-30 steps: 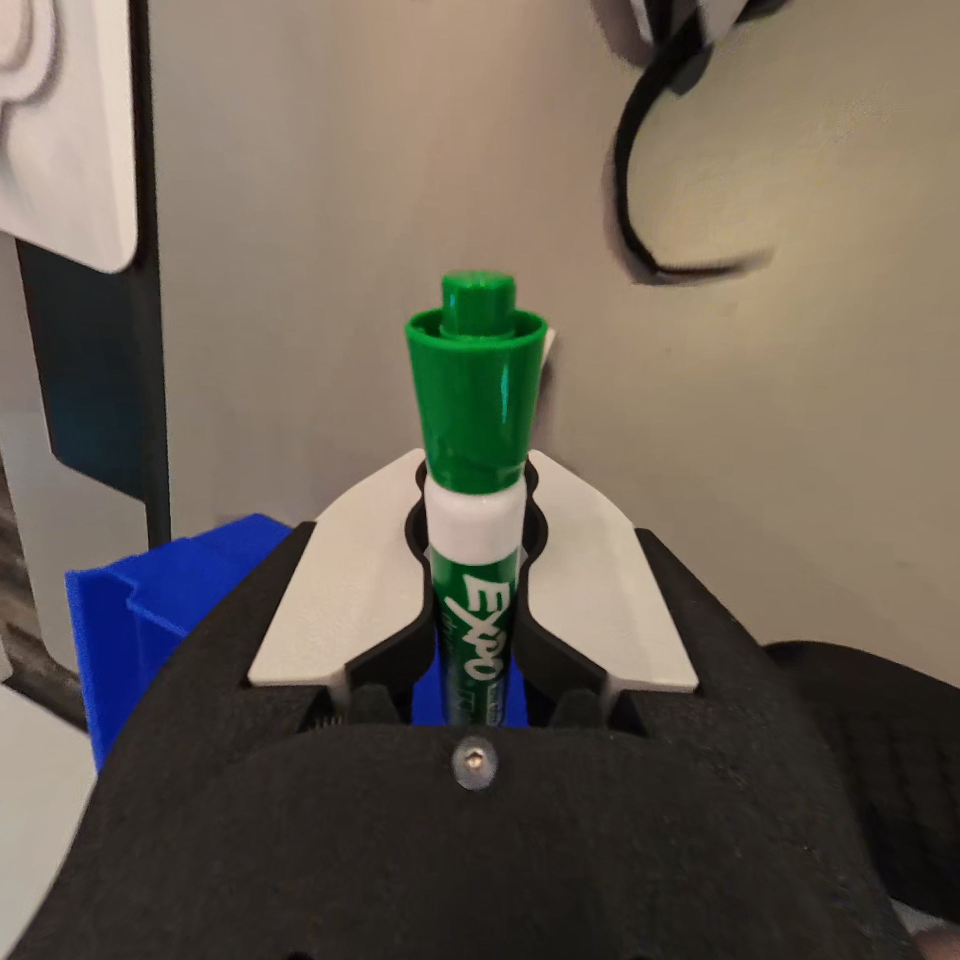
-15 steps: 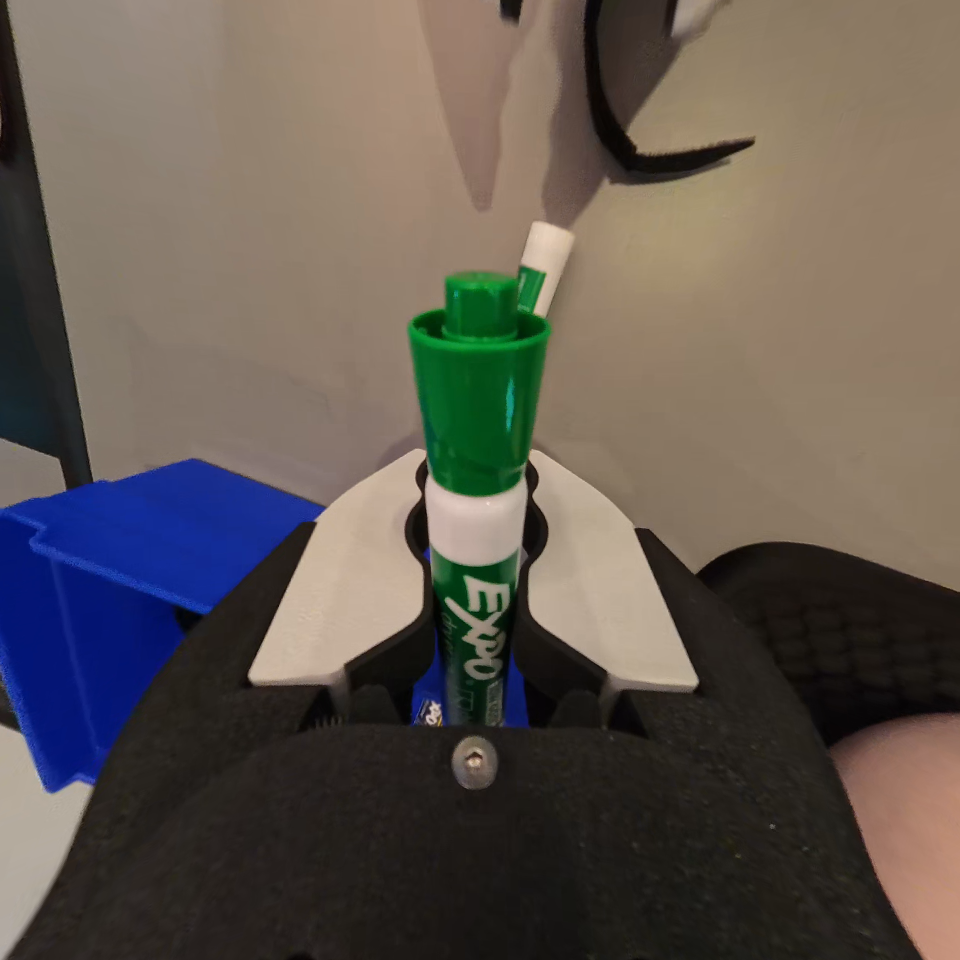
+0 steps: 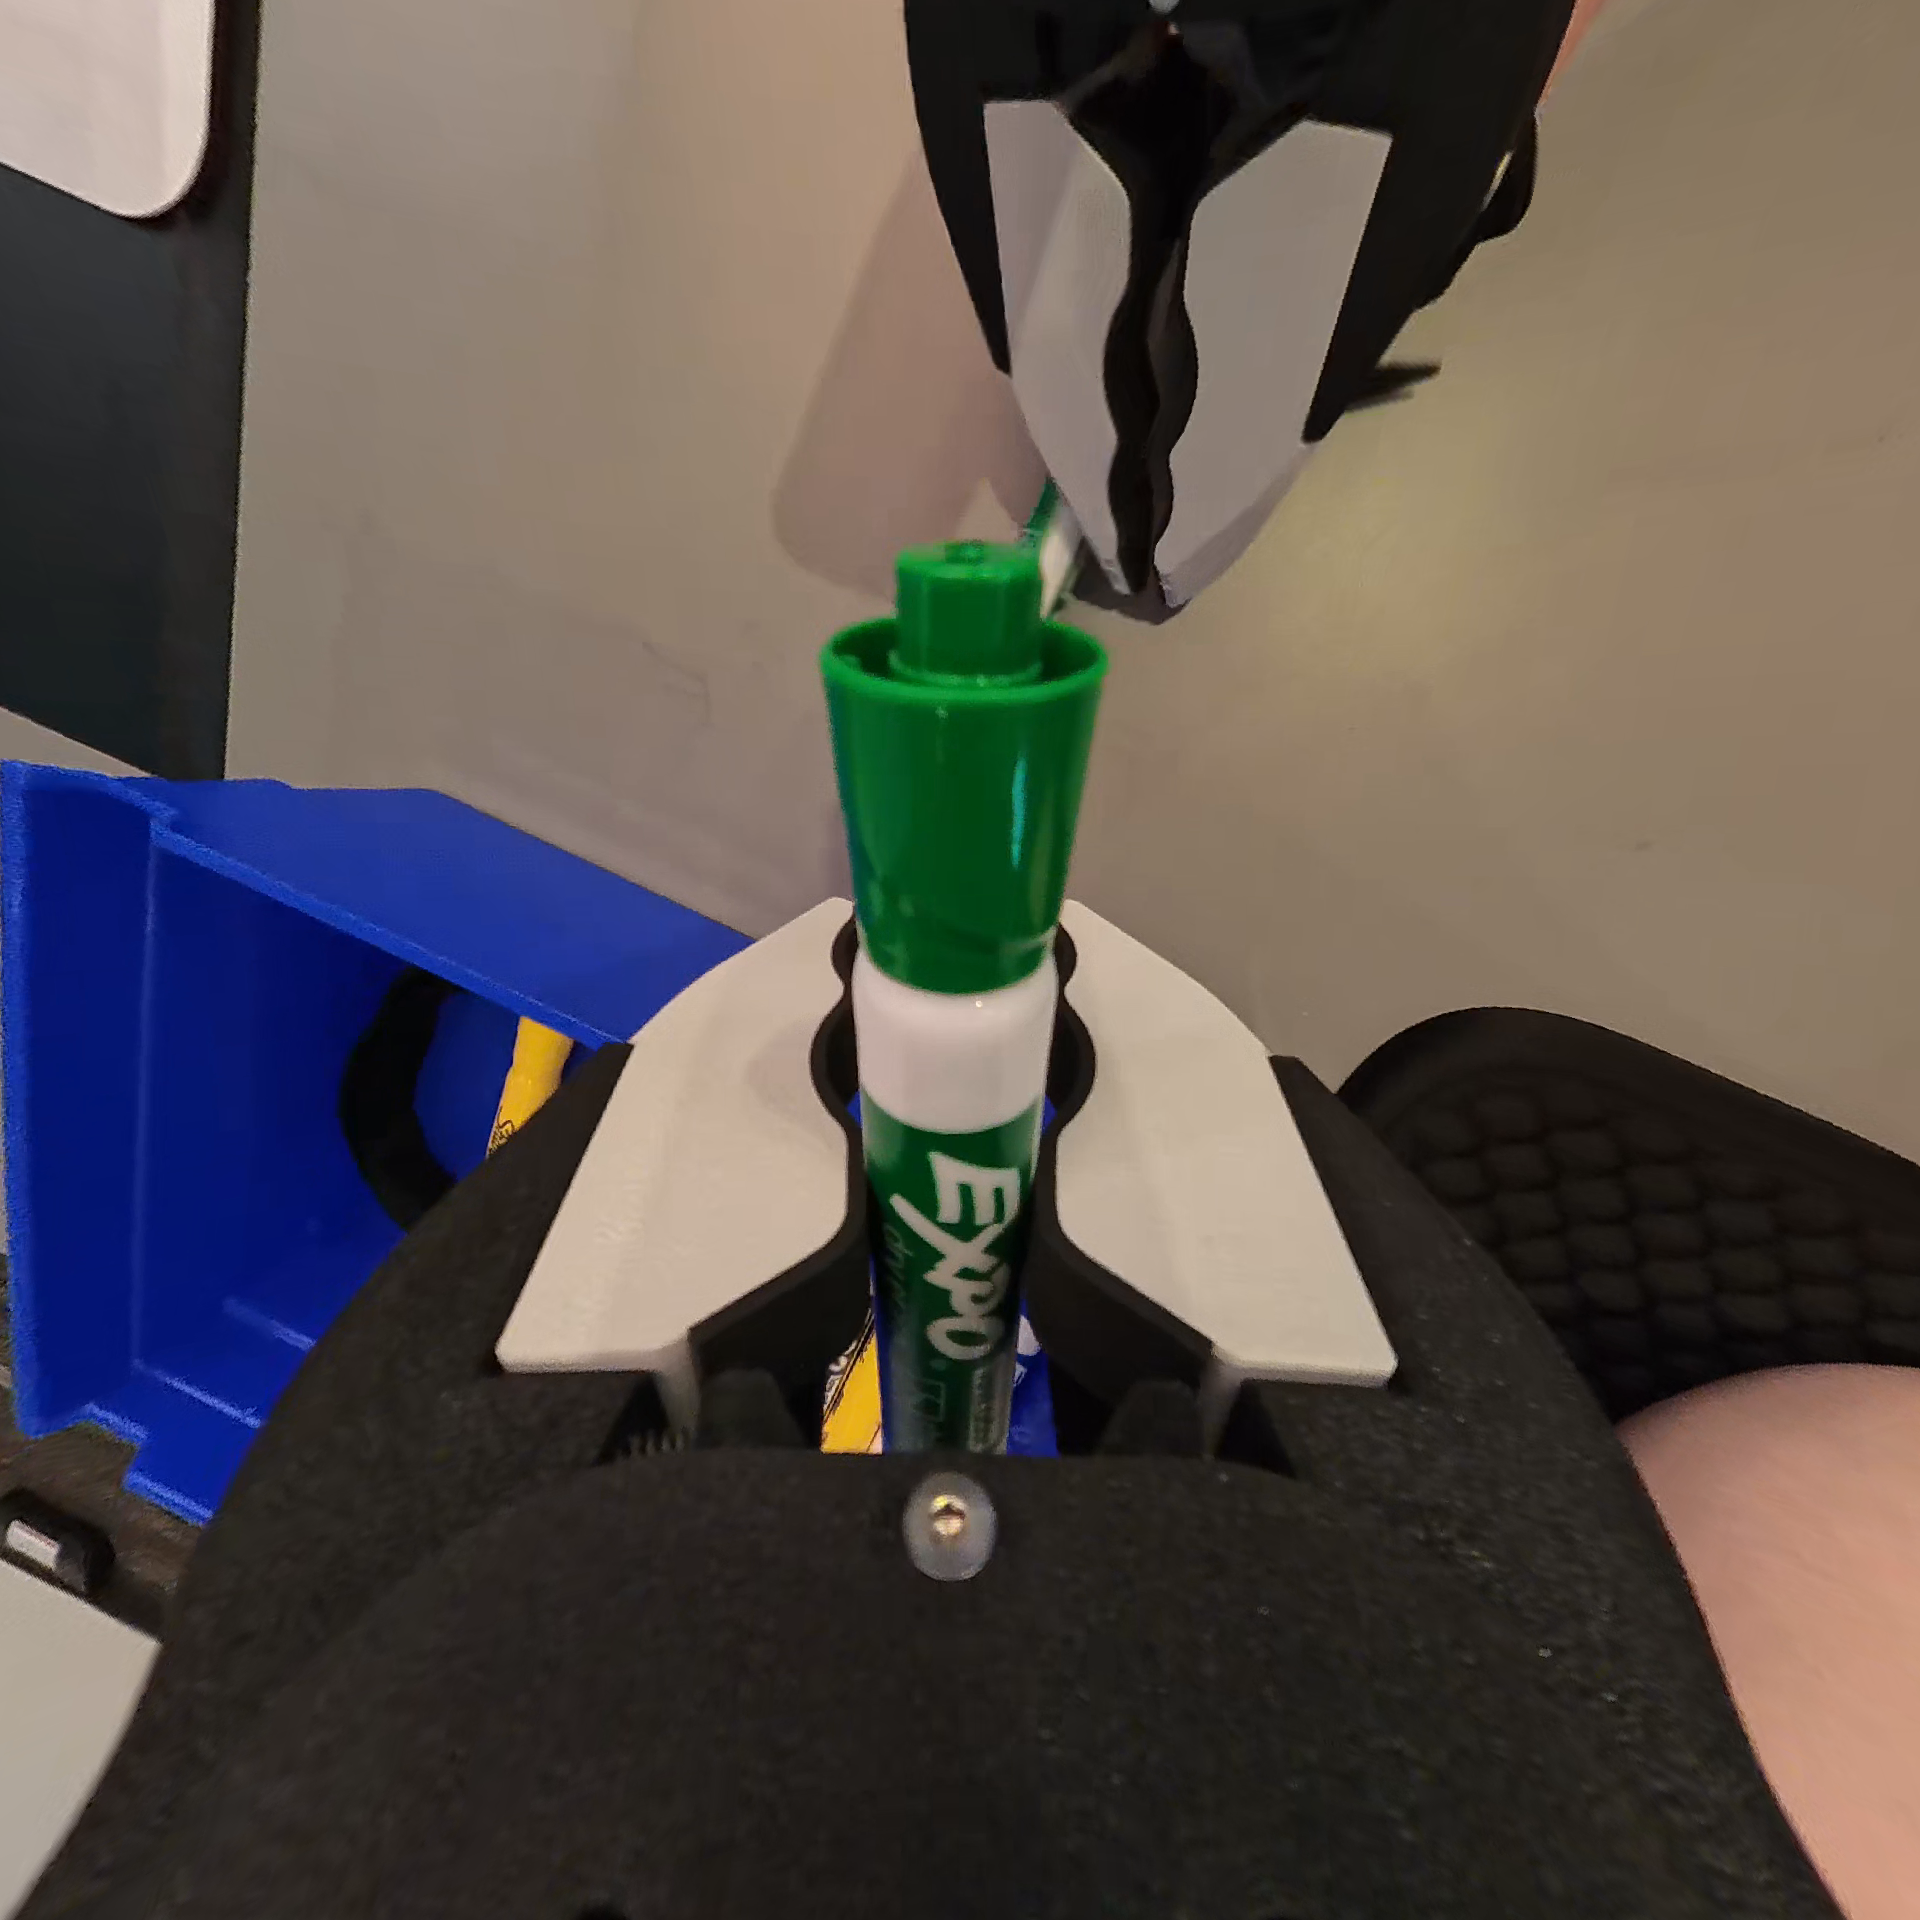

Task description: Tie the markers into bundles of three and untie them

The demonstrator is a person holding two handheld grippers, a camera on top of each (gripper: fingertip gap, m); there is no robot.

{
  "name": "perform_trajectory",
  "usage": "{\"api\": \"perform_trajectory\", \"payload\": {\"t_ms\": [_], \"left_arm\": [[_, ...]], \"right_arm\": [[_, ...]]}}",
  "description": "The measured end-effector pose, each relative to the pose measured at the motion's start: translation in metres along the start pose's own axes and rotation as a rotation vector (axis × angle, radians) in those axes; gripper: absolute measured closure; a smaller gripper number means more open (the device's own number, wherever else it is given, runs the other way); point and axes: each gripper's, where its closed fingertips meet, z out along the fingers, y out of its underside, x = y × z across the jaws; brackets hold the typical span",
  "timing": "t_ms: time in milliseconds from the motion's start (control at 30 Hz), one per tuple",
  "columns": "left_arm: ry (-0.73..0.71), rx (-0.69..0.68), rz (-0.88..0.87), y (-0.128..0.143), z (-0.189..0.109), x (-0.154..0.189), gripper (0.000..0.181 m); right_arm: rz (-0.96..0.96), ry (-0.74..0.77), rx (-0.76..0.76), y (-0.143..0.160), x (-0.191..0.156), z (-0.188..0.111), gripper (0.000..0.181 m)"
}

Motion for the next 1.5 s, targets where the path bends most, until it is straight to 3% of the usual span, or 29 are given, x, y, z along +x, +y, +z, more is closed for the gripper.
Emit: {"api": "perform_trajectory", "payload": {"t_ms": [133, 233, 367, 600, 667, 767, 867, 967, 1233, 1500], "left_arm": [[0.004, -0.006, 0.01, 0.0, 0.002, 0.001, 0.149], [-0.006, 0.014, -0.006, 0.001, -0.003, -0.002, 0.149], [-0.038, 0.05, -0.056, 0.008, -0.014, -0.01, 0.149], [-0.037, 0.046, -0.094, 0.019, -0.014, -0.015, 0.149], [-0.037, 0.051, -0.099, 0.02, -0.016, -0.016, 0.149], [-0.037, 0.06, -0.112, 0.023, -0.018, -0.016, 0.149], [-0.03, 0.076, -0.107, 0.02, -0.019, -0.015, 0.149], [-0.019, 0.095, -0.093, 0.014, -0.018, -0.012, 0.149], [0.028, 0.103, -0.051, -0.012, -0.002, -0.003, 0.149], [0.063, 0.084, -0.013, -0.041, 0.024, 0.008, 0.149]], "right_arm": [[0.007, 0.001, -0.044, 0.01, -0.001, -0.002, 0.18], [-0.063, 0.047, 0.026, -0.005, 0.003, -0.015, 0.179], [-0.132, 0.203, 0.203, -0.05, 0.049, -0.038, 0.15], [-0.057, 0.018, -0.05, -0.057, 0.073, 0.008, 0.142], [-0.08, -0.001, -0.125, -0.052, 0.071, 0.022, 0.144], [-0.11, -0.035, -0.142, -0.057, 0.061, 0.034, 0.161], [-0.101, -0.008, -0.163, -0.055, 0.06, 0.035, 0.163], [-0.014, 0.003, -0.133, -0.048, 0.061, 0.021, 0.163], [0.318, -0.023, 0.379, -0.066, 0.054, -0.069, 0.163], [0.451, 0.007, 0.502, -0.022, 0.057, -0.103, 0.164]]}}
